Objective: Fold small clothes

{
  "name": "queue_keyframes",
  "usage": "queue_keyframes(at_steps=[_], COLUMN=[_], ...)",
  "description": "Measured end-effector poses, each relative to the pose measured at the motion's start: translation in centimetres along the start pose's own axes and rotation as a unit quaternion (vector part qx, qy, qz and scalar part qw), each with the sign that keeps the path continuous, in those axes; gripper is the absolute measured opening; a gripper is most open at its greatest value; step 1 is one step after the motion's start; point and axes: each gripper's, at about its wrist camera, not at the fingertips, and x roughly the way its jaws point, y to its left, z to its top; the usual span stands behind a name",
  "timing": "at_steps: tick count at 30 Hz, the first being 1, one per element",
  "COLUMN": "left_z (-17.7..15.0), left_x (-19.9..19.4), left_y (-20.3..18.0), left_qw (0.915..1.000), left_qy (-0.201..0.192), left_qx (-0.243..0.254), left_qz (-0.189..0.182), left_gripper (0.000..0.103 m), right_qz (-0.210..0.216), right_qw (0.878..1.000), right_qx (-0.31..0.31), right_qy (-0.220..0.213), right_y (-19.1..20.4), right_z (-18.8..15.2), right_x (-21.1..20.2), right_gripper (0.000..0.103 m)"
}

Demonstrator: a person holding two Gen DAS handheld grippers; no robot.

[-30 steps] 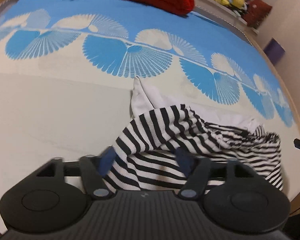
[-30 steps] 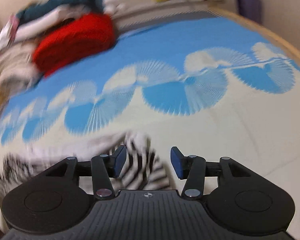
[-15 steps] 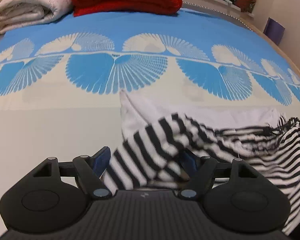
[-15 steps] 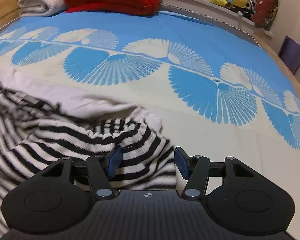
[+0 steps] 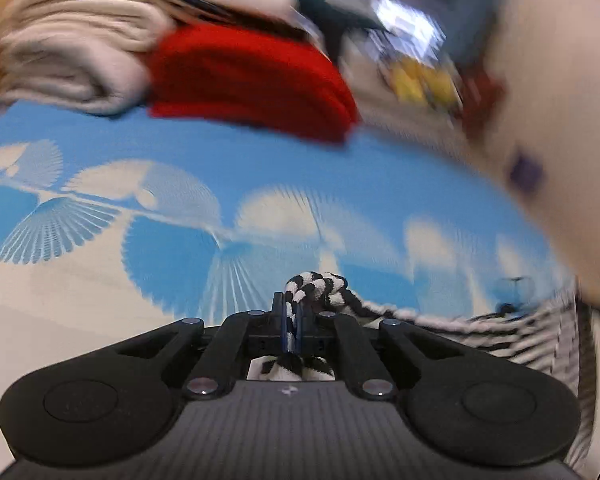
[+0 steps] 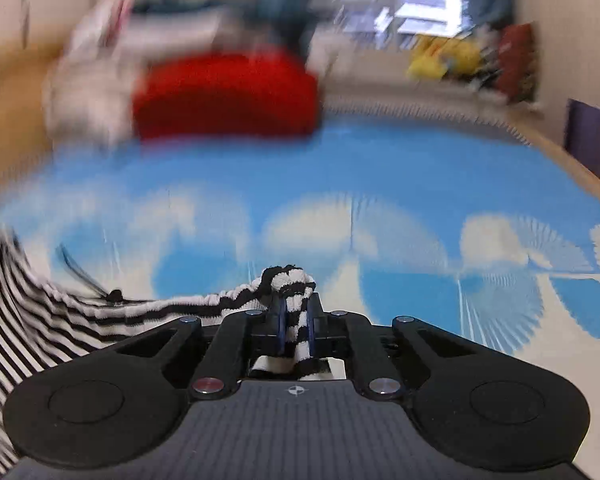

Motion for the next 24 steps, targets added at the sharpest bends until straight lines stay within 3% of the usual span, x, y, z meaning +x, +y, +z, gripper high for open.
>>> queue_keyframes(at_steps=[2, 5, 7, 9, 11, 13, 16, 20, 24], left_z=[0.1, -1.1, -1.8, -2.4, -2.5, -2.2, -1.3, -1.1, -3.1], left_x=[2.3, 6.9, 9.0, 10.3, 10.3, 9.4, 7.3, 4.4, 1.9], left_y=[0.2, -0.2, 0.7, 1.8, 2.6, 3.0, 3.3, 4.1, 5.2], left_qw=[0.9996, 0.9925, 0.9862, 0.9794, 0.9762, 0.9749, 0.9764, 0.9766, 0.9657], left_qy=[0.014, 0.088, 0.136, 0.174, 0.191, 0.195, 0.195, 0.207, 0.259], left_qx=[-0.007, 0.032, 0.017, -0.012, -0.03, -0.03, -0.039, -0.047, -0.011], left_qz=[0.024, 0.078, 0.093, 0.101, 0.099, 0.103, 0.085, 0.036, 0.02], left_gripper=[0.004, 0.004, 0.005, 0.01, 0.021, 0.044, 0.055, 0.059, 0.059], right_qz=[-0.013, -0.055, -0.083, -0.091, -0.112, -0.125, -0.114, -0.085, -0.053], right_qw=[0.999, 0.995, 0.984, 0.978, 0.976, 0.974, 0.976, 0.977, 0.972], right_qx=[0.041, 0.002, -0.018, -0.012, -0.024, -0.02, 0.009, 0.041, 0.071], right_qy=[-0.004, 0.089, 0.158, 0.186, 0.186, 0.187, 0.187, 0.192, 0.215], right_y=[-0.5, 0.7, 1.3, 1.4, 1.8, 1.6, 0.4, -1.4, -3.0], right_z=[0.3, -1.4, -3.1, -3.9, -3.9, -3.6, -2.9, -2.3, -3.1], right_x=[1.4, 6.6, 9.9, 11.6, 11.9, 11.7, 10.1, 6.1, 1.5], right_gripper=[0.01, 0.01, 0.011, 0.012, 0.034, 0.043, 0.046, 0.048, 0.049])
